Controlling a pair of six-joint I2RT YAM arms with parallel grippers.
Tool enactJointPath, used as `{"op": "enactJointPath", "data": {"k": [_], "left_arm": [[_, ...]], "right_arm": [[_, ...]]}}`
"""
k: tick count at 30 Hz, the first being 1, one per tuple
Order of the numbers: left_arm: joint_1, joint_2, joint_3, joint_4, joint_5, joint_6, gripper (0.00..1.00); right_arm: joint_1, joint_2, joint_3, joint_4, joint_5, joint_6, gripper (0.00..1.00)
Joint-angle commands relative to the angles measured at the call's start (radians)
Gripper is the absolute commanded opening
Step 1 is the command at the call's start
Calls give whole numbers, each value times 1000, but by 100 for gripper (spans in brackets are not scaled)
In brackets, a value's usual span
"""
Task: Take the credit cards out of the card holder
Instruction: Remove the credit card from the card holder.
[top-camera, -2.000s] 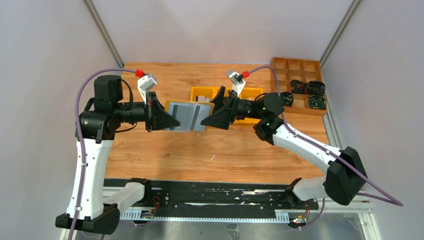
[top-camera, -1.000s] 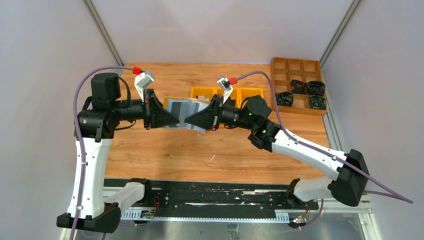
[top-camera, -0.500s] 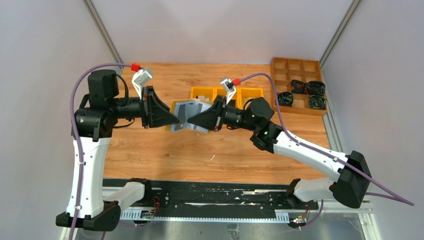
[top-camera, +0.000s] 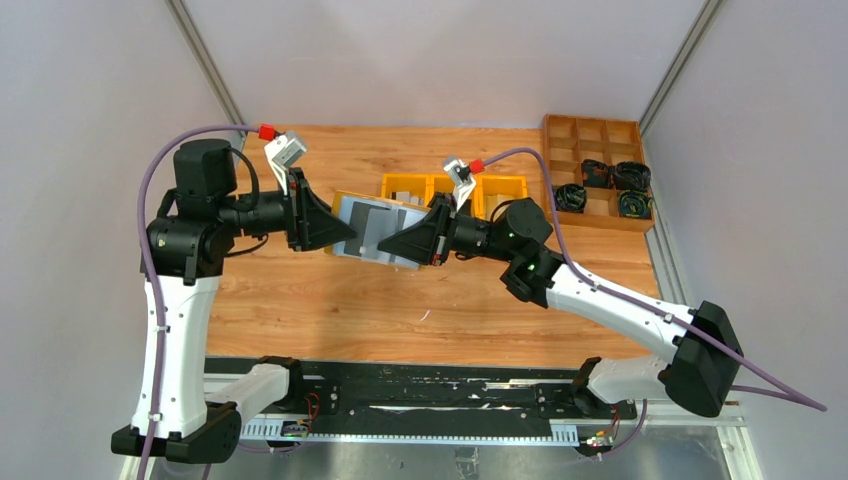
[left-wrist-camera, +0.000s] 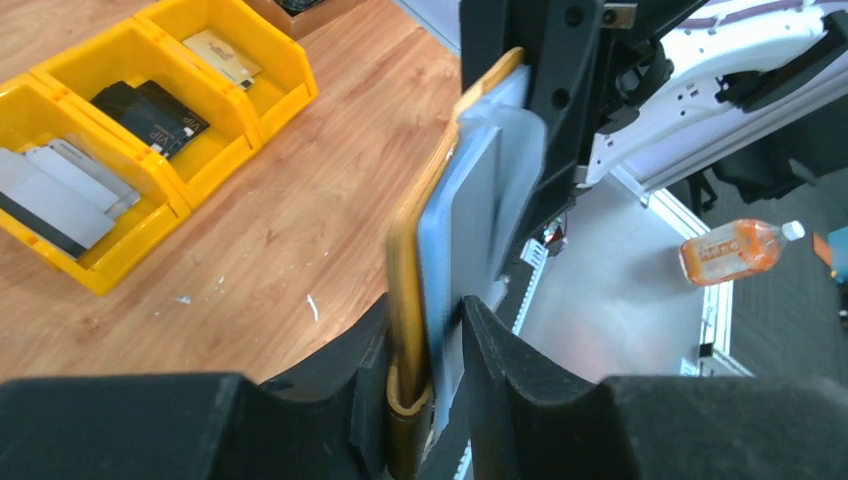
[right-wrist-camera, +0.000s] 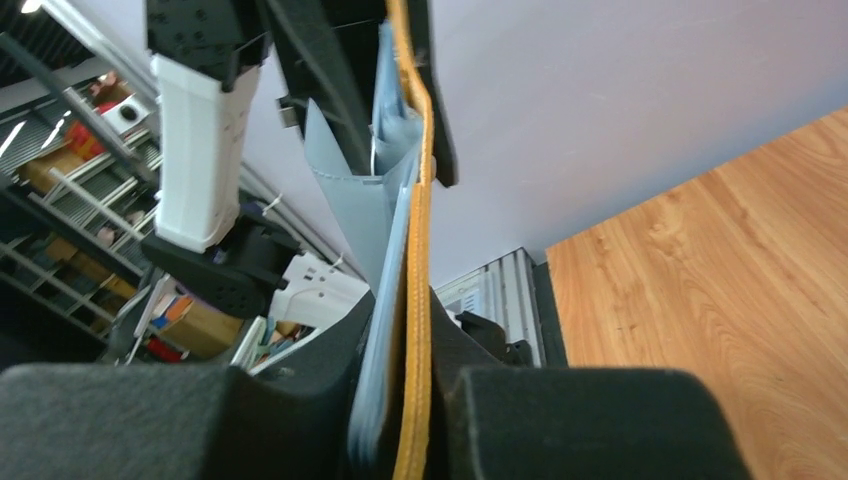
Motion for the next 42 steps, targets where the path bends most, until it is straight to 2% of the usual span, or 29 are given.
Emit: {"op": "enactJointPath", "data": {"k": [1,8,13,16,20,24,27,29,30,32,35,38,40,42], "left_arm": [[-5,8,-4,-4,-3,6,35],[-5,15,-10,-5,37,0,31],[-5,16,-16,-6,141,-25,50],[-5,9,-20,-4,186,-23,54],[-5,6,-25,-4,193,-21,44],[-5,10,-23,-4,180,-21,23],[-5,18,-5,-4,123,-20,10],[-5,17,9,-6,66,-11,3],[-5,13,18,-6,13,6,0],[-5,-2,20,-5,-85,49,0],[-5,-18,6,-4,-205,95,0],[-5,-32,-14,-4,-192,110,0],[-5,-30,-22,-5,-154,102,0],[-5,-20,-26,-4,-127,87,0]], "right_arm": [[5,-4,12,126,-84,37,19],[18,5,22,134,-108,33,18],[20,11,31,120,-113,30,17],[20,7,33,106,-110,24,15],[20,8,29,120,-114,35,14],[20,13,29,153,-131,58,17],[11,9,25,158,-140,74,36],[-20,-12,12,135,-133,75,57],[-55,-45,0,90,-90,70,66],[-119,-121,-39,-24,45,55,79],[-145,-231,-64,-171,260,-46,82],[-98,-280,25,-403,381,-207,82],[-81,-280,53,-414,378,-234,77],[-72,-261,67,-372,304,-203,69]]}}
